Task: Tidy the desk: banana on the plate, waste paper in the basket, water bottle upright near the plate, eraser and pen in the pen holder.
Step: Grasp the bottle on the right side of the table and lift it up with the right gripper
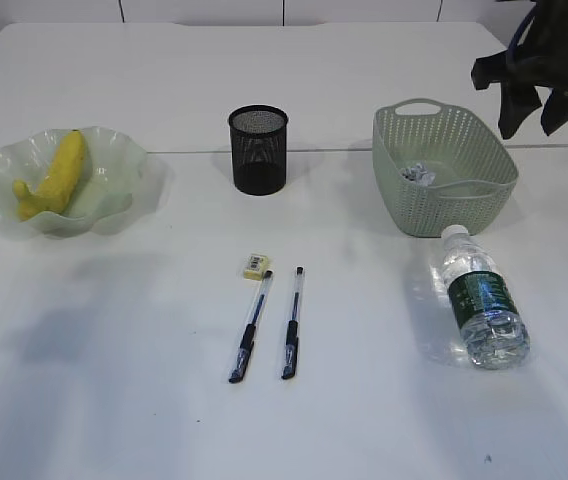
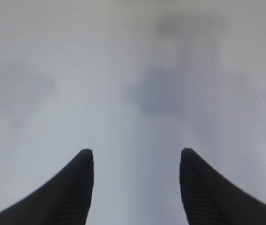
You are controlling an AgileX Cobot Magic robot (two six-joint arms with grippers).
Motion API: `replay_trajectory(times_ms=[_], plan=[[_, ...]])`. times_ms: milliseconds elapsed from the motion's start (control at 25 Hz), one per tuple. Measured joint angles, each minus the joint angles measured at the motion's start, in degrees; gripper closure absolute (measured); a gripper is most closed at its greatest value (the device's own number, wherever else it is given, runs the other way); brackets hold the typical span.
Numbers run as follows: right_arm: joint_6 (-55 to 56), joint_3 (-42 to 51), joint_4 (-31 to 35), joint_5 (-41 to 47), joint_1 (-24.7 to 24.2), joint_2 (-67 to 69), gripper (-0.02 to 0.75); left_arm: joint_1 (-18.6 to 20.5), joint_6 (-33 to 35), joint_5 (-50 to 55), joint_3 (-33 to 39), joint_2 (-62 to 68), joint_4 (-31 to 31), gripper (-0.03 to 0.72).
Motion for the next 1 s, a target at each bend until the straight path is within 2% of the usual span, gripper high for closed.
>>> replay_trajectory(times_ms=[200, 360, 600, 760, 840, 1000], plan=[[-2.11, 1.06, 4.43, 1.39, 0.00, -0.12, 0.386, 0.00, 0.00, 0.00, 0.00, 0.00, 1.09, 0.276], [-2.62, 5.35, 8.65, 1.39, 0.00, -0.12, 0.386, 0.00, 0.00, 0.00, 0.00, 0.00, 1.30, 0.276], [-2.75, 15.15, 9.17, 1.39, 0.00, -0.12, 0.385, 0.00, 0.00, 0.00, 0.00, 0.00, 1.42, 0.276], [-2.75, 17.07, 9.28, 0.63, 0.00, -0.12, 0.379, 0.00, 0.00, 0.00, 0.00, 0.00, 1.42, 0.276], [-2.75, 17.16, 9.41, -0.59, 0.00, -0.12, 0.351, 0.00, 0.00, 0.00, 0.00, 0.00, 1.42, 0.276], [-2.75, 17.16, 9.68, -2.54, 0.00, -0.12, 0.248, 0.00, 0.00, 0.00, 0.00, 0.00, 1.42, 0.276]])
